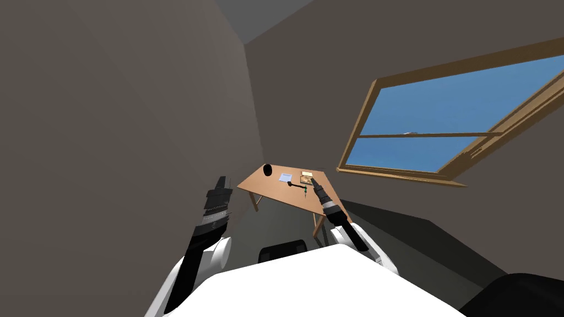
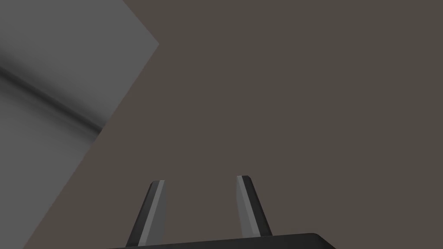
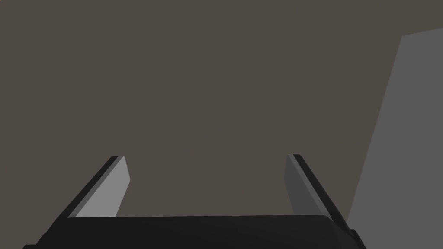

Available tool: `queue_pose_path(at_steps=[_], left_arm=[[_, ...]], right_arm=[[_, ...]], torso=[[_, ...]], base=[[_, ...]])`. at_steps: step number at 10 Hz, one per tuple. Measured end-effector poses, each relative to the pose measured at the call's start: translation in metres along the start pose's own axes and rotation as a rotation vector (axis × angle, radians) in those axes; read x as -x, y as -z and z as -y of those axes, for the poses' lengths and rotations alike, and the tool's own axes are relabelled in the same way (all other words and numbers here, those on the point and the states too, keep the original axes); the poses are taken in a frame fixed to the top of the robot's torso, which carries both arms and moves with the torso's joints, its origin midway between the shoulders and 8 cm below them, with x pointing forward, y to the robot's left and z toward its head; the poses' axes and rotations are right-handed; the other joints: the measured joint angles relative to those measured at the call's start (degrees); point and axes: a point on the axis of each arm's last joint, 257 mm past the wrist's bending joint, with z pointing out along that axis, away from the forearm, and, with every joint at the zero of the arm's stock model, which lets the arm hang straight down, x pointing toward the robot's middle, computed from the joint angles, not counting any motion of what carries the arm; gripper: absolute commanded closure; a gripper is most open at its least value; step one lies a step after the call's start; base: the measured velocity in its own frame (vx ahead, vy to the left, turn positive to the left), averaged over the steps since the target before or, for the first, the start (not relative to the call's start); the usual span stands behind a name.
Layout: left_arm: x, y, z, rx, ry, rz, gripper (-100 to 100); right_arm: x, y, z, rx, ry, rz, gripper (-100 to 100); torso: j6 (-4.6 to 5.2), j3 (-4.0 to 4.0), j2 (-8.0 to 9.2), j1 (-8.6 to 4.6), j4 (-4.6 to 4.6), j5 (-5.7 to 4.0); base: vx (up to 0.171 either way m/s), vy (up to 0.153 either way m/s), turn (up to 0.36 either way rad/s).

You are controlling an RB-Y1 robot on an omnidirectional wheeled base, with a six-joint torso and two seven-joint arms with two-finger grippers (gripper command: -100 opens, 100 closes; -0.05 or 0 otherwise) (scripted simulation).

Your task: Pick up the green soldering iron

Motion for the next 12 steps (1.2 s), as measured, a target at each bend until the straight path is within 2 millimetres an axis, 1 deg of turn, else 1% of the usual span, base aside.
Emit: queue_pose_path(at_steps=[1, 3, 4, 5, 7, 8, 11, 12], left_arm=[[0.000, 0.000, 0.000, 0.000, 0.000, 0.000, 0], [0.000, 0.000, 0.000, 0.000, 0.000, 0.000, 0], [0.000, 0.000, 0.000, 0.000, 0.000, 0.000, 0], [0.000, 0.000, 0.000, 0.000, 0.000, 0.000, 0], [0.000, 0.000, 0.000, 0.000, 0.000, 0.000, 0], [0.000, 0.000, 0.000, 0.000, 0.000, 0.000, 0], [0.000, 0.000, 0.000, 0.000, 0.000, 0.000, 0], [0.000, 0.000, 0.000, 0.000, 0.000, 0.000, 0]], right_arm=[[-0.004, -0.001, 0.013, -0.027, 0.029, -0.016, -100], [-0.005, 0.007, 0.036, -0.078, 0.076, -0.041, -100], [-0.005, 0.009, 0.048, -0.100, 0.093, -0.051, -100], [-0.007, 0.010, 0.056, -0.114, 0.097, -0.055, -100], [-0.010, 0.013, 0.080, -0.162, 0.140, -0.078, -100], [-0.010, 0.015, 0.096, -0.192, 0.171, -0.092, -100], [-0.008, 0.025, 0.133, -0.276, 0.235, -0.124, -100], [-0.008, 0.028, 0.140, -0.289, 0.241, -0.129, -100]], torso=[[-0.02, 0.00, 0.00, 0.03, 0.00, 0.00], [-0.01, 0.01, 0.01, 0.10, 0.00, 0.02], [0.00, 0.00, -0.01, 0.05, 0.00, 0.02], [0.01, 0.01, 0.01, -0.05, 0.00, -0.01], [0.00, 0.00, -0.01, -0.01, 0.00, 0.00], [-0.01, -0.01, -0.03, 0.06, 0.00, 0.01], [0.01, -0.01, -0.02, 0.03, 0.00, 0.01], [0.02, 0.00, 0.00, -0.06, 0.00, 0.00]], base=[[0.000, 0.046, 0.035], [0.008, 0.062, 0.059], [0.002, 0.018, -0.009], [0.005, 0.040, 0.108], [0.009, 0.050, 0.056], [0.013, 0.055, 0.047], [0.012, 0.040, 0.041], [0.009, 0.035, 0.073]])
